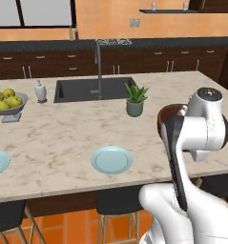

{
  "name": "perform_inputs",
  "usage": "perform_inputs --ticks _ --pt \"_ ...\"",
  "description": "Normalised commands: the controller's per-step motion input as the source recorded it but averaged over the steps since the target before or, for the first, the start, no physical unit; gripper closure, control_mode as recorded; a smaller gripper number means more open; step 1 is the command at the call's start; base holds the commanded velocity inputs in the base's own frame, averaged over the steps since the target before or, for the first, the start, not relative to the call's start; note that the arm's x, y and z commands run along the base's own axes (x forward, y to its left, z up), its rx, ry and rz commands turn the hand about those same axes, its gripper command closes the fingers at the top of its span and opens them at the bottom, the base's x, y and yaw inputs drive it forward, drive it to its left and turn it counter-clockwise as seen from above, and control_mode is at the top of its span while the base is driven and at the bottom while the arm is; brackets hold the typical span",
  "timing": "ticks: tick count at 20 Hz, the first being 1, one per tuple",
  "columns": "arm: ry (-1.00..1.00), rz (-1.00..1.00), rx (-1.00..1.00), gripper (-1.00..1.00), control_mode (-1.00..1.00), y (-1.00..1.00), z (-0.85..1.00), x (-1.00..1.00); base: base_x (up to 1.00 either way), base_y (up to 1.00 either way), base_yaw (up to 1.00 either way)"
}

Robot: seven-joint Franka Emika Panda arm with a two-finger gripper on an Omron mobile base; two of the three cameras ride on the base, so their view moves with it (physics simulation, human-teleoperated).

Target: Pick the chicken drumstick and broccoli from their plates and place them in the bowl. Then put the bowl in the fridge.

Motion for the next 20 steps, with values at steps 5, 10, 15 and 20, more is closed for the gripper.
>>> perform_inputs --ticks 5,10,15,20 --pt "0.01 -0.02 0.02 1.00 1.00 0.21 0.29 -0.45 -0.36 0.01 0.00" --pt "0.00 0.00 0.00 1.00 1.00 0.00 0.00 0.00 -0.98 -0.73 -0.09" --pt "0.00 0.00 0.00 1.00 1.00 0.00 0.00 0.00 -0.29 -0.74 -0.57" --pt "0.00 0.00 0.00 1.00 1.00 0.00 0.00 0.00 -0.01 -0.46 -0.82"
